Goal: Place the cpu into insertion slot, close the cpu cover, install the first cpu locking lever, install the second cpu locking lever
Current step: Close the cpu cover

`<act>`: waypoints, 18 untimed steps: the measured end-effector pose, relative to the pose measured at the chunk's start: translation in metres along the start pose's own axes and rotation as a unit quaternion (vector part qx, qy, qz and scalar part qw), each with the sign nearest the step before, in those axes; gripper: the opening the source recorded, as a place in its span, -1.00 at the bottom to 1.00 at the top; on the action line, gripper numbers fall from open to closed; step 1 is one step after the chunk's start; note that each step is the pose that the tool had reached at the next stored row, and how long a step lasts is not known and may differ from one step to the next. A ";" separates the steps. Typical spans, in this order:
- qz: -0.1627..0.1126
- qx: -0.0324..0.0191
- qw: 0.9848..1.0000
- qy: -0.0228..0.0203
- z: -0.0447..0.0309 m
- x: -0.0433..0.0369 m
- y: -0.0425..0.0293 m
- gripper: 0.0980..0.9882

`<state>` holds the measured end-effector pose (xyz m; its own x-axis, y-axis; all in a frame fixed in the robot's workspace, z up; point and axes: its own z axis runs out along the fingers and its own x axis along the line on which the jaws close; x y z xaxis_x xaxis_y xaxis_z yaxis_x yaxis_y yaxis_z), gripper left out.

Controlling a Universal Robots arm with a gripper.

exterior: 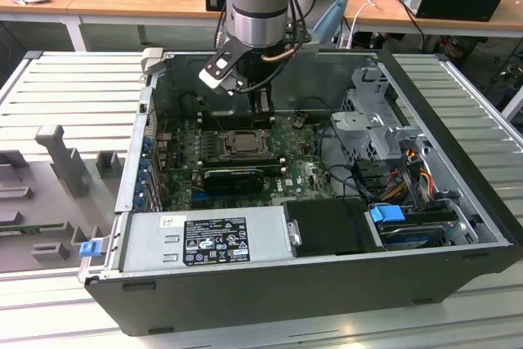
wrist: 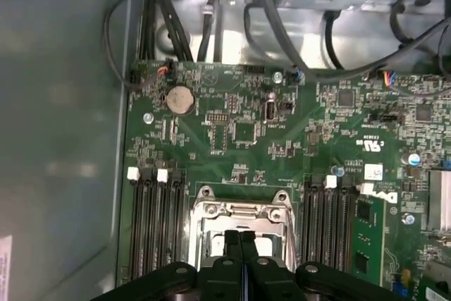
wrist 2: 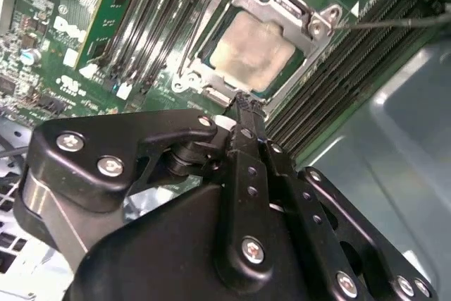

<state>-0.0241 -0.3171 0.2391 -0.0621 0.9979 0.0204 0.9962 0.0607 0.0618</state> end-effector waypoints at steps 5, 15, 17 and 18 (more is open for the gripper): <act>-0.008 0.001 1.000 0.001 0.0093 -0.0008 -0.0055 -0.98; -0.015 0.002 1.000 0.002 0.0201 -0.0037 -0.0199 -0.98; -0.017 0.002 1.000 0.002 0.0232 -0.0036 -0.0219 -0.98; -0.017 0.002 1.000 0.003 0.0240 -0.0036 -0.0230 -0.98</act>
<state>-0.0453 -0.3215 0.2137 -0.0967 0.9950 0.0233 0.9937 0.0952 0.0585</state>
